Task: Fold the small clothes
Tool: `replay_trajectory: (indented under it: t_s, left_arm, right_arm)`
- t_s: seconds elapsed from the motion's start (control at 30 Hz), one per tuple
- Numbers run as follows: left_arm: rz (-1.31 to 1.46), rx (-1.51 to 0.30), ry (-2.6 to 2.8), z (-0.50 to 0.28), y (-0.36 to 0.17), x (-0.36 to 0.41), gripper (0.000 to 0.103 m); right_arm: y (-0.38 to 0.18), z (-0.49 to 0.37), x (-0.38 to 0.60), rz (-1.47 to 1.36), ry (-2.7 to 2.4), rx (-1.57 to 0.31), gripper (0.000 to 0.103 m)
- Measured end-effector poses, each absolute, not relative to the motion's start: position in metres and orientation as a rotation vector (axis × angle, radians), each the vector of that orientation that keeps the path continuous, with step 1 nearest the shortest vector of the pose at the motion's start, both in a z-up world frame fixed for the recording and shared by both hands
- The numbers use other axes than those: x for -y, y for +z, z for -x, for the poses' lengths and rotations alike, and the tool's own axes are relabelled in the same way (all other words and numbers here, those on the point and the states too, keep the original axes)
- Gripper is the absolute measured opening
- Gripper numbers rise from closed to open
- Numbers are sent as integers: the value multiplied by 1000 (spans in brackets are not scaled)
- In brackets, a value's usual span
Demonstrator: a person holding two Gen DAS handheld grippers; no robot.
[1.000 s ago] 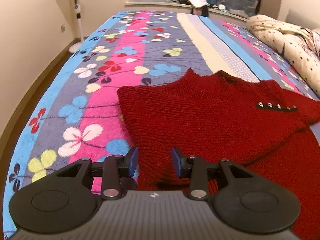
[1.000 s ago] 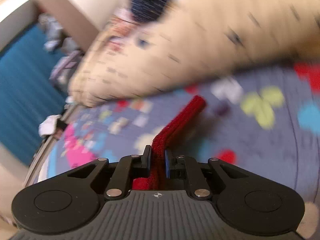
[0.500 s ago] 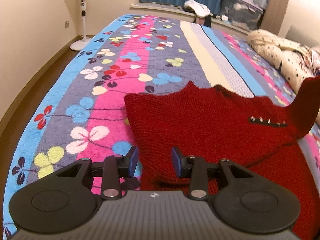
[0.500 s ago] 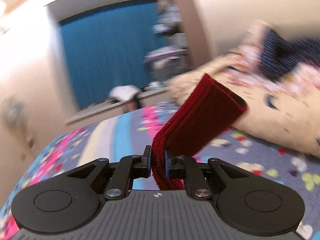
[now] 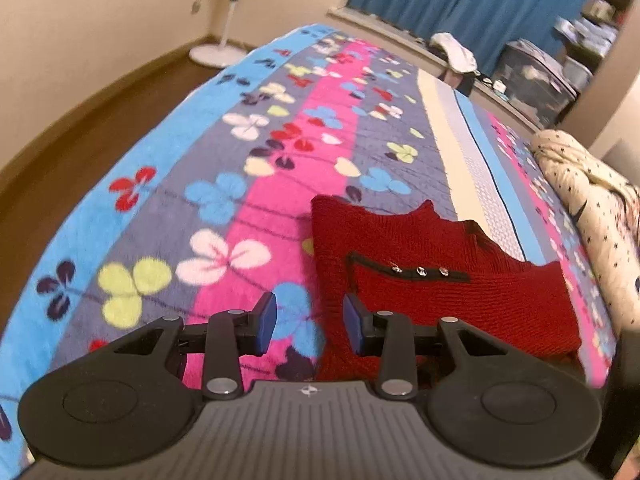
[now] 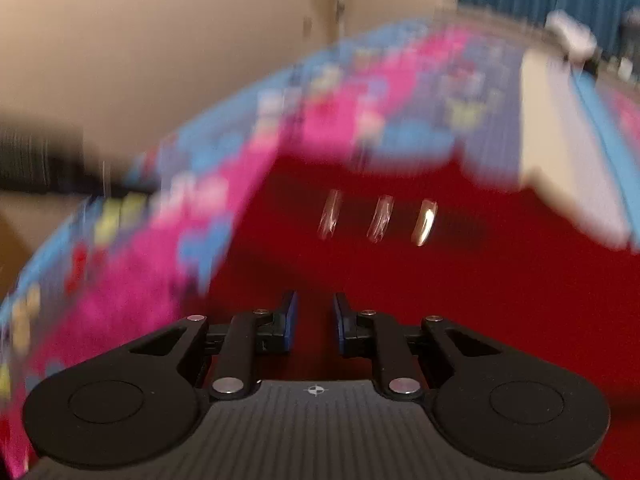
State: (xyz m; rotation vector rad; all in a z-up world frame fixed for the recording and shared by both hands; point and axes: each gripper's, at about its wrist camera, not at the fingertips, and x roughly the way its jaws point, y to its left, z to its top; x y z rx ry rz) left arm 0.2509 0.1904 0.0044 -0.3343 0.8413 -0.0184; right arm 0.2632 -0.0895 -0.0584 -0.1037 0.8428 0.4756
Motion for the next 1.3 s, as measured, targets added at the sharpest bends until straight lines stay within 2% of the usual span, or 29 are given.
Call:
replay_trajectory:
  t_s: [0.17, 0.33, 0.37, 0.5, 0.57, 0.7, 0.77, 0.8, 0.87, 0.9, 1.07, 1.1, 1.13, 1.17, 1.2, 1.3]
  left_arm:
    - [353, -845, -54, -250, 3, -189, 41]
    - [341, -856, -76, -252, -1, -176, 41]
    - [336, -858, -77, -252, -2, -173, 41]
    - [316, -853, -86, -254, -7, -162, 41]
    - [312, -845, -89, -257, -9, -160, 41]
    - [307, -841, -94, -265, -15, -153, 41]
    - [310, -846, -97, -268, -19, -150, 41]
    - [313, -849, -99, -270, -21, -148, 41]
    - [309, -854, -107, -274, -25, -144, 41]
    - [307, -858, -113, -276, -27, -141, 41]
    - [278, -883, -133, -287, -40, -126, 40]
    - [265, -889, -138, -288, -43, -123, 32]
    - [239, -899, -145, -289, -45, -119, 12]
    - [207, -909, -137, -290, -47, -116, 7]
    - [177, -899, -121, -289, -47, -114, 2]
    - [197, -838, -139, -284, -35, -119, 1]
  right_arm:
    - [-25, -212, 153, 121, 524, -745, 19]
    - [-15, -208, 261, 194, 306, -662, 24]
    - [-15, -207, 283, 170, 247, -657, 25]
    - [-42, -209, 357, 32, 21, -646, 41]
    - [-58, -216, 369, 13, -10, -728, 41]
    - [-70, -227, 368, 71, -4, -708, 44]
    - [-77, -234, 369, 89, -8, -734, 44]
    - [-77, -237, 368, 86, 0, -730, 40]
    - [-76, -241, 366, 71, 14, -712, 23]
    - [-73, -246, 365, 56, 18, -712, 19]
    - [-64, -247, 388, -148, -13, -715, 16]
    - [-70, -248, 385, -116, -10, -752, 16]
    - [-75, -249, 379, -67, -5, -782, 16]
    - [-75, -248, 375, -20, -18, -782, 16]
    - [-71, -246, 375, -22, -25, -776, 17]
    - [-51, -233, 391, -184, -31, -724, 17]
